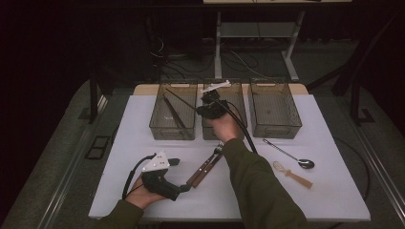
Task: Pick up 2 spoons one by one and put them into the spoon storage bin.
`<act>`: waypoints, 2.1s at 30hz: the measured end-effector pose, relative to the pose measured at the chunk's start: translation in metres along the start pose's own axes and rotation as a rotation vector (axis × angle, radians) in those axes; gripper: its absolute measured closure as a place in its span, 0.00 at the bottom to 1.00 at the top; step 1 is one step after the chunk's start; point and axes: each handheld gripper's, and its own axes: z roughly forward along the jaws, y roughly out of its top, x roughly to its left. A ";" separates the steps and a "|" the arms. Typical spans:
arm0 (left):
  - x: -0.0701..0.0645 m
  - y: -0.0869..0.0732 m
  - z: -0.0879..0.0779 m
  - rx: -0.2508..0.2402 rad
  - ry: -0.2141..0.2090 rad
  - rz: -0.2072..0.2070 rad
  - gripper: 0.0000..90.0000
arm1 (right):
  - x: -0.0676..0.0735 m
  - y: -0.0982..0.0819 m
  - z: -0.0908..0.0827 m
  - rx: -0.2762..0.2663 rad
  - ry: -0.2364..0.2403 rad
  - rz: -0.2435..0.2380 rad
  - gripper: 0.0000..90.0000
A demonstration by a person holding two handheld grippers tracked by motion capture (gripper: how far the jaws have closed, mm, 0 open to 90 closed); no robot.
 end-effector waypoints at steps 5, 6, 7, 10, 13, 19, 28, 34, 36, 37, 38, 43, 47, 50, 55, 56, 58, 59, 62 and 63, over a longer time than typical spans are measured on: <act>0.000 0.000 0.000 -0.004 -0.005 0.001 0.01 | 0.001 0.008 0.014 0.025 -0.019 0.033 0.94; 0.000 0.000 0.000 -0.003 -0.005 0.002 0.01 | 0.002 0.009 0.016 0.027 -0.022 0.039 0.94; 0.000 0.001 0.000 -0.003 -0.006 0.006 0.01 | 0.002 0.010 0.018 0.034 -0.026 0.040 0.94; 0.000 0.001 0.001 -0.003 -0.009 0.003 0.01 | 0.005 0.012 0.024 0.043 -0.030 0.051 0.94; -0.001 0.001 0.001 -0.005 -0.012 0.000 0.01 | 0.009 0.014 0.029 0.046 -0.030 0.054 0.94; -0.001 0.001 0.001 -0.005 -0.015 0.002 0.01 | 0.018 0.016 0.036 0.051 -0.012 0.045 0.93; -0.001 0.001 0.002 -0.002 -0.020 0.002 0.02 | 0.025 0.017 0.037 0.039 0.027 0.016 0.85; 0.000 0.001 0.002 -0.002 -0.019 0.003 0.02 | 0.023 0.017 0.031 0.033 0.042 0.005 0.75; 0.000 0.001 0.002 -0.002 -0.019 0.004 0.02 | 0.022 0.016 0.028 0.024 0.058 0.005 0.72; -0.001 0.001 0.002 -0.002 -0.020 0.003 0.02 | 0.022 0.015 0.026 0.017 0.066 0.001 0.70; 0.000 0.001 0.002 0.000 -0.019 0.009 0.02 | 0.021 0.014 0.024 0.007 0.069 -0.005 0.68; 0.000 0.001 0.001 0.001 -0.020 0.010 0.02 | 0.019 0.005 0.013 -0.018 0.119 -0.016 0.59; 0.000 0.000 0.003 0.000 -0.017 0.003 0.02 | 0.016 -0.004 0.003 -0.029 0.141 -0.047 0.51; 0.000 0.000 0.003 -0.001 -0.015 -0.005 0.02 | 0.011 -0.011 -0.006 -0.042 0.147 -0.064 0.48; 0.002 0.000 0.003 0.007 -0.010 0.003 0.02 | 0.005 -0.019 -0.020 -0.060 0.161 -0.083 0.42; 0.002 -0.001 0.003 0.007 -0.012 -0.001 0.02 | 0.004 -0.020 -0.023 -0.063 0.167 -0.088 0.41; 0.002 -0.001 0.003 0.006 -0.011 -0.002 0.01 | 0.001 -0.023 -0.028 -0.069 0.171 -0.095 0.40; 0.002 -0.001 0.004 0.000 -0.010 -0.007 0.01 | 0.001 -0.025 -0.030 -0.074 0.169 -0.096 0.40; 0.002 -0.001 0.003 0.002 -0.006 -0.005 0.01 | -0.004 -0.031 -0.036 -0.080 0.174 -0.101 0.39; 0.002 -0.001 0.003 0.004 -0.004 -0.005 0.01 | -0.005 -0.033 -0.038 -0.078 0.177 -0.103 0.39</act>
